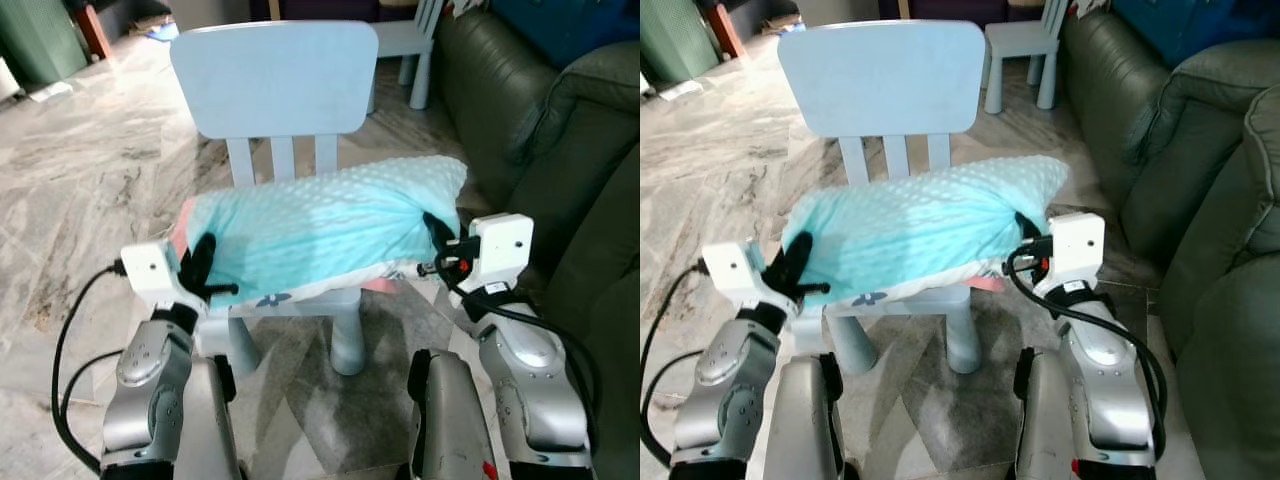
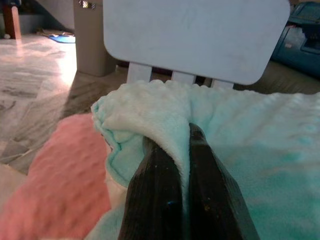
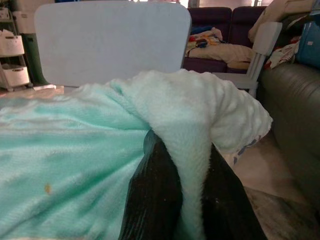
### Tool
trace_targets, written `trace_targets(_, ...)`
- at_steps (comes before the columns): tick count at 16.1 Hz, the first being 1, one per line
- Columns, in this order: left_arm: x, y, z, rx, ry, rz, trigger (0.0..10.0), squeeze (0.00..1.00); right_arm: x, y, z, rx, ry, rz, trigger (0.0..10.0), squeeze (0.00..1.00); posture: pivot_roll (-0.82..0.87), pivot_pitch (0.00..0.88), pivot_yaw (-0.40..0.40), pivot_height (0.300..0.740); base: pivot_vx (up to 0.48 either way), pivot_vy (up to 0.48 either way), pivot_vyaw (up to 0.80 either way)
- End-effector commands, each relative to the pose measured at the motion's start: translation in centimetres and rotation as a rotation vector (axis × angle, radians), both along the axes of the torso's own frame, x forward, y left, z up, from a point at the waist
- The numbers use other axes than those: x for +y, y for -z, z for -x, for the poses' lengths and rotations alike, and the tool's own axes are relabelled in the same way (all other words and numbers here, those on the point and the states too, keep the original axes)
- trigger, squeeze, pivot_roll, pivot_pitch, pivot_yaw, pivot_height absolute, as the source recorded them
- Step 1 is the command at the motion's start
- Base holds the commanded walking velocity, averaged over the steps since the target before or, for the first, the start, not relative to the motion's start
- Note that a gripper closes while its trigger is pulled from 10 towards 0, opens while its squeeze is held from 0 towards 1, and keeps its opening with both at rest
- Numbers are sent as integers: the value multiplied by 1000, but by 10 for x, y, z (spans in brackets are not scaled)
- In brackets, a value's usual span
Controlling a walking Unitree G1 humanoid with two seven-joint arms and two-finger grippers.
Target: Move the pillow to the sofa
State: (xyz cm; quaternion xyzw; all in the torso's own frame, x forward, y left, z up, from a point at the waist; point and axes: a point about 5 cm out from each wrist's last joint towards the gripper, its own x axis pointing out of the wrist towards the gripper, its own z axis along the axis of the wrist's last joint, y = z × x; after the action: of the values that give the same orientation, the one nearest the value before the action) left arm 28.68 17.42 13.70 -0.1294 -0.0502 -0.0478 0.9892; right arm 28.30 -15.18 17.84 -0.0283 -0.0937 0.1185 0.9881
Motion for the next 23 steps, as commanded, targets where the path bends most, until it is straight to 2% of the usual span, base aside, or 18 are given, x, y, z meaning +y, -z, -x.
trace_targets(1, 1, -6, 0, -4, 0, -24, 9451, 0, 1, -12, 3, -42, 5, 1, 0, 0, -65, 0, 43, 403, 0, 0, 0)
trace_targets(2, 2, -6, 0, 10, -6, -36, 10000, 0, 1, -13, 2, -36, 6, 4, 6314, 0, -65, 0, 41, 403, 0, 0, 0)
trace_targets(3, 2, -1, -3, 62, -11, -35, 10000, 0, -1, -13, 1, -31, 15, 8, 10000, 0, -66, 0, 42, 403, 0, 0, 0)
trace_targets(10, -1, -3, -9, 71, -31, -78, 10000, 0, 3, -12, -2, 6, 29, -4, 10000, 0, -74, 0, 48, 403, 0, 0, 0)
trace_targets(16, -6, -2, -9, 75, -23, -80, 10000, 0, 3, -14, -6, 13, 36, -13, 10000, 0, -71, 0, 45, 403, 0, 0, 0)
trace_targets(21, -9, -8, -9, 20, 16, -157, 10000, 0, 2, -17, -7, 3, 48, -21, 10000, 0, -72, 0, 43, 403, 0, 0, 0)
trace_targets(23, -15, -16, -9, -39, 50, -201, 10000, 0, 1, -19, -8, -3, 52, -31, 10000, 0, -72, 0, 41, 403, 0, 0, 0)
